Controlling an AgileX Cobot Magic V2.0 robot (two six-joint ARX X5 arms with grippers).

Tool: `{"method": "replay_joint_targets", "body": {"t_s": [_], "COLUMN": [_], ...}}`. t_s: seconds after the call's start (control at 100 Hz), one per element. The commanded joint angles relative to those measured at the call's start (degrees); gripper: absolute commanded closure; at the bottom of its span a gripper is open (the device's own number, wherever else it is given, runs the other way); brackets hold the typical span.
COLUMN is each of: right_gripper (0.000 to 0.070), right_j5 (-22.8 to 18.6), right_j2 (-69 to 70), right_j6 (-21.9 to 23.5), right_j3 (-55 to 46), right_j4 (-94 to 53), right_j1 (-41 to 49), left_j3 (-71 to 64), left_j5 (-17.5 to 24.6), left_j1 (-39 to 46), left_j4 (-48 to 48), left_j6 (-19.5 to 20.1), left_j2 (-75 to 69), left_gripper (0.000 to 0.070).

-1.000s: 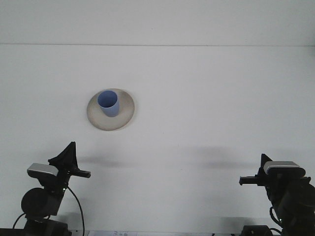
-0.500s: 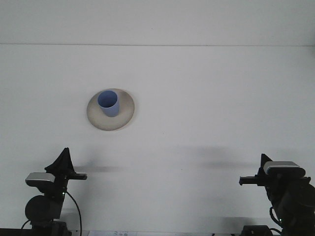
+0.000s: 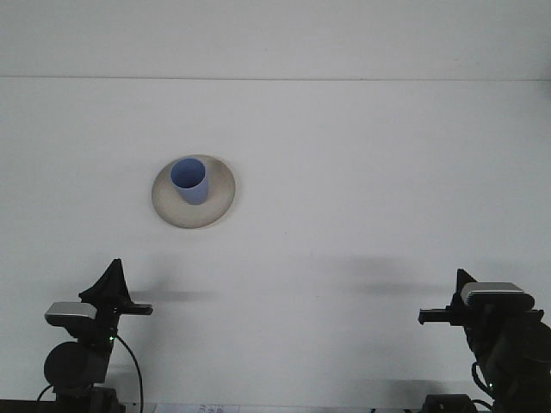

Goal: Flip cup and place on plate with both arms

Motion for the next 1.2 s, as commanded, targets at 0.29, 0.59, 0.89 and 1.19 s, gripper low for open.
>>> {"method": "replay_joint_targets", "body": {"t_s": [0.29, 0.59, 0.89, 1.19], "right_gripper": [0.0700, 0.0700, 0.0700, 0.0700], "right_j5": [0.0, 1.4, 2.0, 1.6], "right_j2": [0.2, -8.0, -22.6, -23.0], "right_j6": [0.6, 0.5, 0.5, 0.6], "right_j3": [0.5, -13.2, -31.1, -41.4], "right_j4": [0.6, 17.6, 30.5, 46.4], "right_j1": [0.1, 0.2, 0.2, 0.2], "left_j3": [-1.1, -1.1, -1.1, -1.0], "left_j5": [0.3, 0.3, 0.3, 0.3], "left_j1": [0.1, 0.1, 0.1, 0.1], "left_j4": [0.6, 0.6, 0.6, 0.6], "left_j6": [-0.2, -0.2, -0.2, -0.2], "left_j2": [-0.1, -0.1, -0.1, 0.0], "left_gripper": [0.0688, 0.0688, 0.0688, 0.0688]}}
